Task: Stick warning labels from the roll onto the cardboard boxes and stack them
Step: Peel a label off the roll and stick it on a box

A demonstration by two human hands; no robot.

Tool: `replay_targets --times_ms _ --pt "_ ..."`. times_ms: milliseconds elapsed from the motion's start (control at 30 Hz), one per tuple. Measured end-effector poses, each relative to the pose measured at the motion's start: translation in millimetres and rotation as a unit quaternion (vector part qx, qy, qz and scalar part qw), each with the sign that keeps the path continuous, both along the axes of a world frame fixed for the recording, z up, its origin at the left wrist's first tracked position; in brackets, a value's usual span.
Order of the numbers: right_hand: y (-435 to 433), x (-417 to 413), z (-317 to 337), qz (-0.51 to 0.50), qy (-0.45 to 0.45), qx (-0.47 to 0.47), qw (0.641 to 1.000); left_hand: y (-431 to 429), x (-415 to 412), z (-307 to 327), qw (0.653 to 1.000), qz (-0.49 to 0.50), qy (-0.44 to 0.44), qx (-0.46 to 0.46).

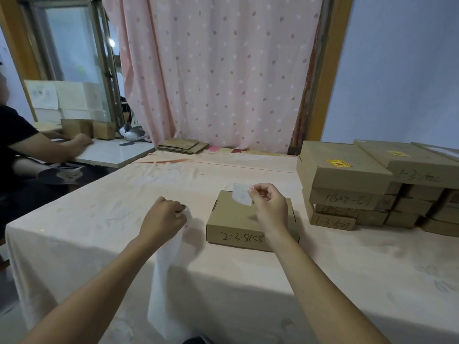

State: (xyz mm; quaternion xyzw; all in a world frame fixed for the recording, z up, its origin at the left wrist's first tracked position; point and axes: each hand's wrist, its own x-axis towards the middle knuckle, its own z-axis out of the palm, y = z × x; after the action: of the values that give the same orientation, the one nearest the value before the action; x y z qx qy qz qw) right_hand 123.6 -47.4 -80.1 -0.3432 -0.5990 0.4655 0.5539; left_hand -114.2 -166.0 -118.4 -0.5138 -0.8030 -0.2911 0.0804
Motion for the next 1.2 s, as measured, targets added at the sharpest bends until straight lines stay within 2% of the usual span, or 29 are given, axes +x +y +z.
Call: replay_targets --times_ms 100,200,333,533,700,800,1033,1200 --pt "3 5 -3 -0.01 -0.016 0.004 1.0 3 -1 -6 0.999 0.013 0.029 -0.032" --pt "8 15 -5 -0.035 -0.034 0.018 0.999 3 2 -9 0.997 0.026 0.066 -0.023" --pt "16 27 -15 -0.092 -0.115 0.106 0.983 8 8 -9 0.992 0.05 0.111 0.016" --pt "25 49 -32 -0.204 -0.25 0.283 0.903 22 30 -8 0.99 0.039 0.114 0.07" --pt "30 55 -49 -0.24 -0.326 0.377 0.833 50 87 13 0.991 -0.097 -0.033 0.086" --pt "31 58 -57 -0.218 -0.353 0.422 0.806 67 119 22 0.98 -0.167 -0.044 0.099" --pt "23 68 -62 -0.166 -0.364 0.435 0.807 85 146 13 0.969 -0.205 -0.086 0.107" --pt "23 72 -67 -0.135 -0.36 0.373 0.845 85 146 2 0.973 -0.205 -0.075 0.071"
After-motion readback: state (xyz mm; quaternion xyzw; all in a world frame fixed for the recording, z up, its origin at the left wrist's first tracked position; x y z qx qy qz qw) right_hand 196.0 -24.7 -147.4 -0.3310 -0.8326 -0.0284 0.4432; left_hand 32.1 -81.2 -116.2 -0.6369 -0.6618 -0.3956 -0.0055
